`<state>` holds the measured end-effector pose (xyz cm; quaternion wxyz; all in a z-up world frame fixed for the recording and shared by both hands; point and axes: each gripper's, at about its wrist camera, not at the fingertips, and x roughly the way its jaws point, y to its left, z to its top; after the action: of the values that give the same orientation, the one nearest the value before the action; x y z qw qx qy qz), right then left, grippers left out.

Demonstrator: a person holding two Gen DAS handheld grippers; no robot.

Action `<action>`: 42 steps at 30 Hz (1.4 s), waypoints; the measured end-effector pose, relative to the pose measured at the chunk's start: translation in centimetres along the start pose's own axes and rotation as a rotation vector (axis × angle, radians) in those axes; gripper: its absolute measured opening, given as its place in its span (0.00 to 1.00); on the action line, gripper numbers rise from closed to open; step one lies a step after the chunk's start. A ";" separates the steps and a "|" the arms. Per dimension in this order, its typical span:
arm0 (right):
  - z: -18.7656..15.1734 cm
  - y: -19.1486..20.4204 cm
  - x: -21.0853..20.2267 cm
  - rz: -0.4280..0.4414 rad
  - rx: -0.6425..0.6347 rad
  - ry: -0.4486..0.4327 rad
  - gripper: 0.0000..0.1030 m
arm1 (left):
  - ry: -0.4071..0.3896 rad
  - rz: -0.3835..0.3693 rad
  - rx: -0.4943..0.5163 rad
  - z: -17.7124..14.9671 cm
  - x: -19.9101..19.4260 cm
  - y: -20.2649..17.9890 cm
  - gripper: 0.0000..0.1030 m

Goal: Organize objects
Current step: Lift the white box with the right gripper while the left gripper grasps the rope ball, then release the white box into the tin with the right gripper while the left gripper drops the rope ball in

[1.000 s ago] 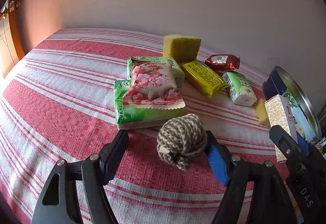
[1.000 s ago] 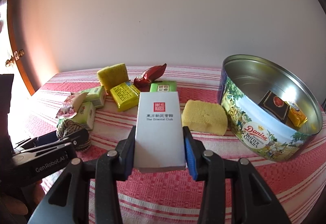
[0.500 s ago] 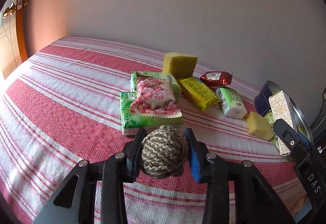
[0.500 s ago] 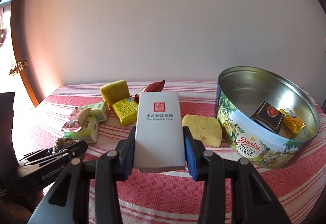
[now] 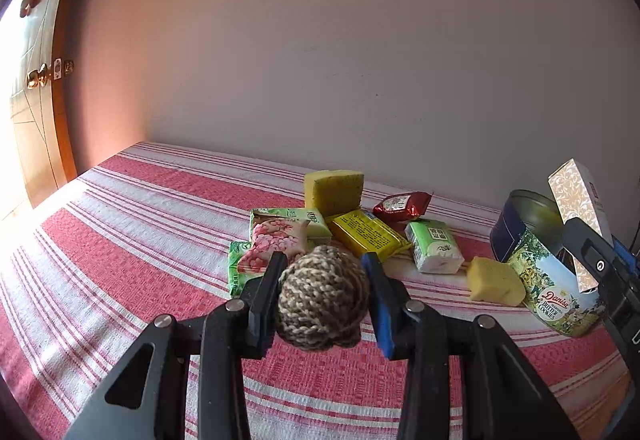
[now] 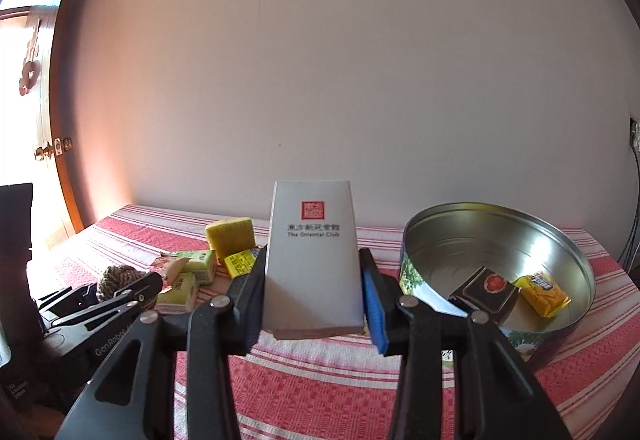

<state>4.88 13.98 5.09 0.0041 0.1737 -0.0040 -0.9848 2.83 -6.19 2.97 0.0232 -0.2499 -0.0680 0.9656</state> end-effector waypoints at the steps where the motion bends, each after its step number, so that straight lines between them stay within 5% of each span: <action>1: 0.0 -0.5 -0.1 -0.009 0.002 -0.005 0.41 | -0.009 -0.003 0.020 0.0 -0.1 -0.7 0.40; 10: 0.4 -7.3 -0.3 -0.111 0.066 -0.014 0.41 | -0.068 -0.096 0.123 1.1 -0.3 -8.0 0.40; 28: 0.1 -20.3 0.1 -0.312 0.152 0.019 0.41 | -0.032 -0.278 0.202 1.4 1.9 -20.2 0.40; 42: -1.0 -24.6 4.0 -0.352 0.117 0.134 0.41 | 0.051 -0.301 0.283 0.4 5.9 -25.9 0.40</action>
<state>1.31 38.49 2.55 -0.1779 0.2368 -0.0305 -0.9546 -2.23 19.82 4.17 0.2040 -0.2554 0.0323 0.9445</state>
